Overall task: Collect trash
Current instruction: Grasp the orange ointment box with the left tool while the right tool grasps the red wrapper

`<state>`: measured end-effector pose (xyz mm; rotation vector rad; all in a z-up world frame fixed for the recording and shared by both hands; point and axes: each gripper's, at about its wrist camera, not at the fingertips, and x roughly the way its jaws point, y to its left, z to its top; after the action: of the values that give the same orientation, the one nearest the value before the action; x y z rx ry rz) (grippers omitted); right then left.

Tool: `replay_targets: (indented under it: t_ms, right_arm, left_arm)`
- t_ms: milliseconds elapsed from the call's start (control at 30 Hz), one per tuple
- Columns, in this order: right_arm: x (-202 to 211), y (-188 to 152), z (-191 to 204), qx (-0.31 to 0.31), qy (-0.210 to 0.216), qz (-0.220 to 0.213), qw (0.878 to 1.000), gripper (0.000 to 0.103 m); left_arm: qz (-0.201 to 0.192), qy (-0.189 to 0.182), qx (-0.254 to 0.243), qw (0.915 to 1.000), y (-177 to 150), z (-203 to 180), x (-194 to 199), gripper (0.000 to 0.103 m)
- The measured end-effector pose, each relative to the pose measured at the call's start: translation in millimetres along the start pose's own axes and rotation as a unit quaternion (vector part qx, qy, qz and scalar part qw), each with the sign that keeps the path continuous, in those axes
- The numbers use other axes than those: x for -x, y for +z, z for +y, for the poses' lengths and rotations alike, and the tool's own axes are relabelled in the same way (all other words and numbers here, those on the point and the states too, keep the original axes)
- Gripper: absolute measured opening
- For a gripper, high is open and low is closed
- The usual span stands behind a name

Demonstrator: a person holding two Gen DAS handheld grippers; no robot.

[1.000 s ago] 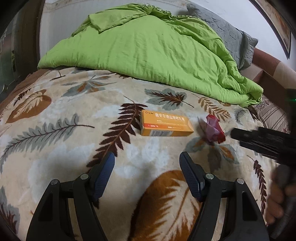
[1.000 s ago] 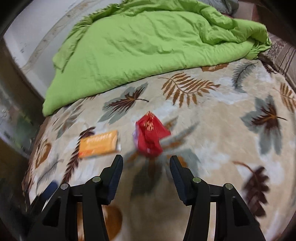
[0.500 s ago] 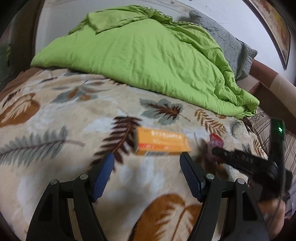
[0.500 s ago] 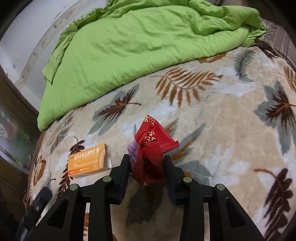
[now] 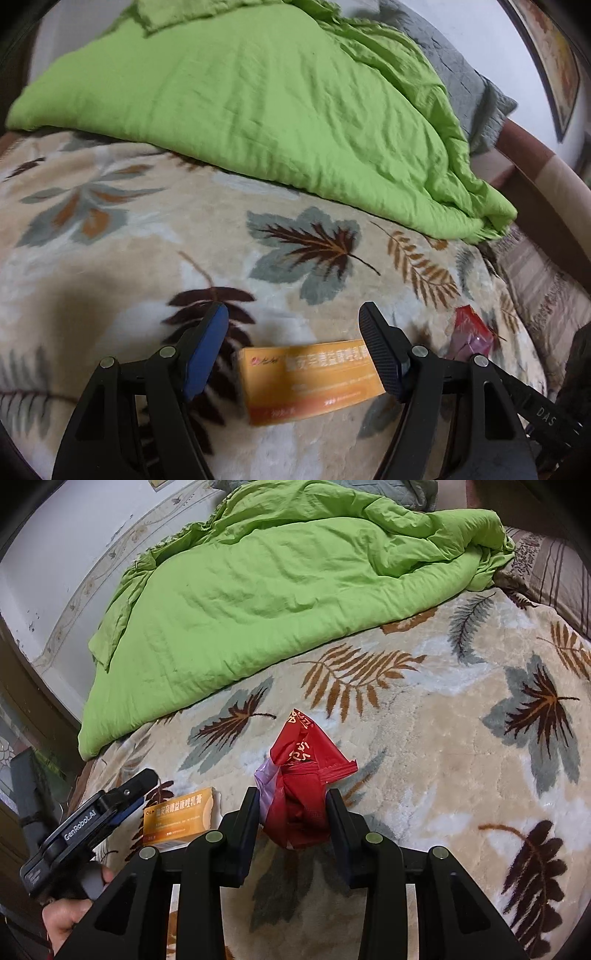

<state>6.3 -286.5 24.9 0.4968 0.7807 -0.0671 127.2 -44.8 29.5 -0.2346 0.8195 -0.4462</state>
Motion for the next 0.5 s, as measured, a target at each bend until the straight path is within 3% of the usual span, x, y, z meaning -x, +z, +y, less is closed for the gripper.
replay_targets:
  t_ms: [133,333,500]
  right_arm:
    - [-2,1,-2,-0.006,0.001,0.002,1.0,0.039]
    - [6,1,-1,-0.005,0.004,-0.008,1.0,0.039]
    - [13,0,1,-0.002,0.004,-0.017,1.0,0.039]
  left_arm:
    - [0.044,-0.019,-0.035,0.9982,-7,-9,-11,0.072]
    - [0.092,-0.045,-0.086,0.991,-37,-30,4,0.072]
    - [0.071,0.005,-0.118,0.9905,-50,-48,5,0.072]
